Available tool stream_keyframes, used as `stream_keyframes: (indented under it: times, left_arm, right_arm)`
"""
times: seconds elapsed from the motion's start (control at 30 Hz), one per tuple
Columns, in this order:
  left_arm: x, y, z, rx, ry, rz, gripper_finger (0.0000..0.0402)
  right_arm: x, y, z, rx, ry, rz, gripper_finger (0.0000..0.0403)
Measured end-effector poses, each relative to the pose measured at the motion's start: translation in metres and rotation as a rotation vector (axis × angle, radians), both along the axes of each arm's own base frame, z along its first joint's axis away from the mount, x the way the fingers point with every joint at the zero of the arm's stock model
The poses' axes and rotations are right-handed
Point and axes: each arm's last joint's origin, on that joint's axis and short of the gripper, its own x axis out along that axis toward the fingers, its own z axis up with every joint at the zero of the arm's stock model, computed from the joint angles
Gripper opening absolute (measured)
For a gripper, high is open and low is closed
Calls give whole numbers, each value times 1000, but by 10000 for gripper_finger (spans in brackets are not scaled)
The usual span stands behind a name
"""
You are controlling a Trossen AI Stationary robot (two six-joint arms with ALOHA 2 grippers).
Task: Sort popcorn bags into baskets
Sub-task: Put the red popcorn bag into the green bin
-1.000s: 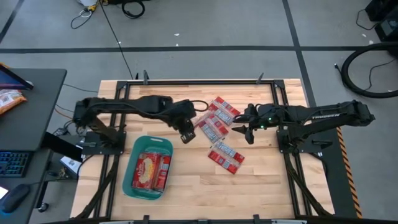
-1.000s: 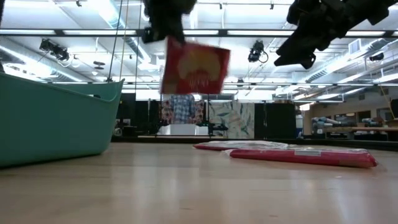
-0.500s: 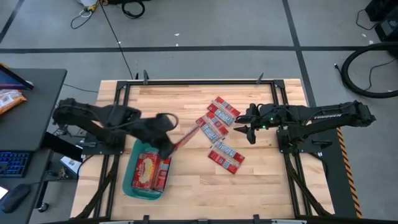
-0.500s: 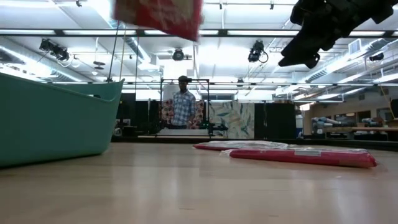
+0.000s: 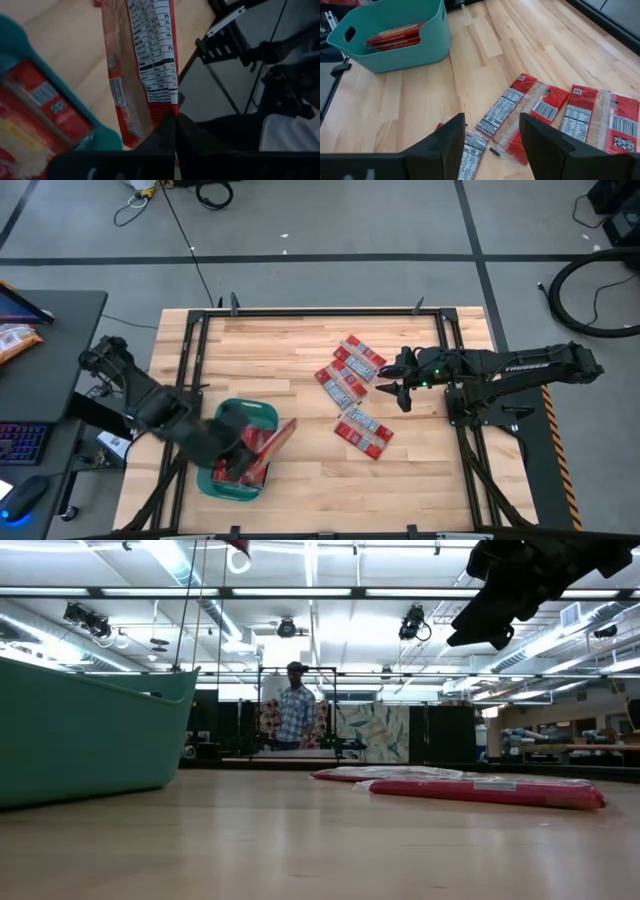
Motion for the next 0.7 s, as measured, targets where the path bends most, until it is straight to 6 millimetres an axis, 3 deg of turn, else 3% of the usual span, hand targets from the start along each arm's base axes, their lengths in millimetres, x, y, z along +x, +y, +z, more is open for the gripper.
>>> stream_keyframes:
  times: [0.2,0.4,0.53,0.7]
  left_arm:
    - [-34,-23,-8,7,33,130,2]
    - [-63,-36,-32,13,99,255,2]
    - [-74,-39,-49,19,199,274,2]
    - [-73,-33,-74,51,407,273,3]
  right_arm:
    - [0,0,0,-1,0,1,192]
    - [0,0,0,-1,-2,1,192]
    - [0,0,0,-1,-6,1,192]
    - [0,0,1,-1,-7,1,192]
